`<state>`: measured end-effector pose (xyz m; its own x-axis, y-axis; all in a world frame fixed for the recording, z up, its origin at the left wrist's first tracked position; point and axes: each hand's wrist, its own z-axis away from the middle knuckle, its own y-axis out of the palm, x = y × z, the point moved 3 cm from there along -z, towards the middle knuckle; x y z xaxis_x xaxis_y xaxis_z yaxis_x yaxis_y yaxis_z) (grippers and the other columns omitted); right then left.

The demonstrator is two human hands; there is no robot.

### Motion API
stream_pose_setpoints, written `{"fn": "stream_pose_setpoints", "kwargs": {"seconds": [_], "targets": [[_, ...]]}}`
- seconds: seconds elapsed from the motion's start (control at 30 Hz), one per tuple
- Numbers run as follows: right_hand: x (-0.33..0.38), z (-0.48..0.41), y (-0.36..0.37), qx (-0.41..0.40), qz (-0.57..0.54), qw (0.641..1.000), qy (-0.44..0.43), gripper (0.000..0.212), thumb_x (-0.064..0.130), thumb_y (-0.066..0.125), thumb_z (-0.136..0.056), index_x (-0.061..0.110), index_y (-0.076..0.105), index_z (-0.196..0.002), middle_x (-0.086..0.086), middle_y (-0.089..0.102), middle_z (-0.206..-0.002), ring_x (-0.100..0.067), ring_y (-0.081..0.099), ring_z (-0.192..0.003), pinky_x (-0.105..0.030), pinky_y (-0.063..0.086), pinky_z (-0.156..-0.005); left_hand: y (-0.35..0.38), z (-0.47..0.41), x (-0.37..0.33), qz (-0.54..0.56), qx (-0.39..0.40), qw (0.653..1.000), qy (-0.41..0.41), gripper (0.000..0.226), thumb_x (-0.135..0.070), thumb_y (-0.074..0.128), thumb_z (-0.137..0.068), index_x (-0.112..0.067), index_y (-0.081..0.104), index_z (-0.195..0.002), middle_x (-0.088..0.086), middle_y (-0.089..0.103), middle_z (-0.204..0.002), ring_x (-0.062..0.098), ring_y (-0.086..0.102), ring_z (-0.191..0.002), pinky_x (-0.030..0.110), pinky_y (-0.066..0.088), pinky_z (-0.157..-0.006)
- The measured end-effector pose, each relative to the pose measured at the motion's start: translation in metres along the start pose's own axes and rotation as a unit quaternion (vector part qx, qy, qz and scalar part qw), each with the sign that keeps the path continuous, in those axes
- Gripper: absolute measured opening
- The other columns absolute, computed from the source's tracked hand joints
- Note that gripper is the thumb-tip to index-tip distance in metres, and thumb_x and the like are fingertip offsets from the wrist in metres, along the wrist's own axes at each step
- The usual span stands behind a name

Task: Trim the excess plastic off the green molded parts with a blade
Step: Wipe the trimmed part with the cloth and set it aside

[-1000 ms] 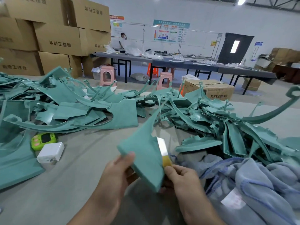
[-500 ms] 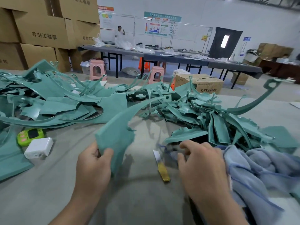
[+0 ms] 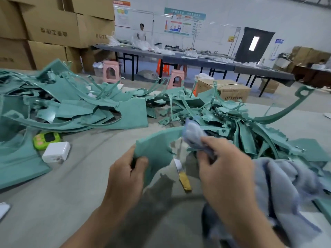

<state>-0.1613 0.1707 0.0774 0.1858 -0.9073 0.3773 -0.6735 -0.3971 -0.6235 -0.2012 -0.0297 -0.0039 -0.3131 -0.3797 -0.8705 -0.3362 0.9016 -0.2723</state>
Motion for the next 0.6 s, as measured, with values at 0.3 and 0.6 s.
{"fn": "stream_pose_setpoints", "kwargs": {"seconds": [0.3,0.6], "targets": [[0.033,0.028,0.097,0.146,-0.196,0.966,0.085,0.026,0.006,0.062,-0.096,0.018,0.080,-0.111,0.005,0.068,-0.117,-0.011,0.059,-0.113,-0.019,0.042,-0.099,0.018,0.002,0.008,0.288,-0.004,0.938,-0.191,0.039,-0.019,0.047,-0.106,-0.020,0.078,-0.083,0.002,0.074,-0.081,0.013,0.068,-0.070,0.023,0.054,-0.060],[0.057,0.072,0.102,0.348,-0.218,0.910,-0.052,0.064,0.027,0.044,-0.106,0.026,0.013,-0.163,0.025,-0.003,-0.160,0.019,-0.012,-0.143,-0.009,-0.009,-0.118,0.017,-0.007,0.019,0.402,-0.030,0.833,-0.378,0.046,-0.043,0.051,-0.103,-0.004,0.074,-0.102,0.012,0.078,-0.099,0.019,0.076,-0.086,0.028,0.058,-0.071]]}}
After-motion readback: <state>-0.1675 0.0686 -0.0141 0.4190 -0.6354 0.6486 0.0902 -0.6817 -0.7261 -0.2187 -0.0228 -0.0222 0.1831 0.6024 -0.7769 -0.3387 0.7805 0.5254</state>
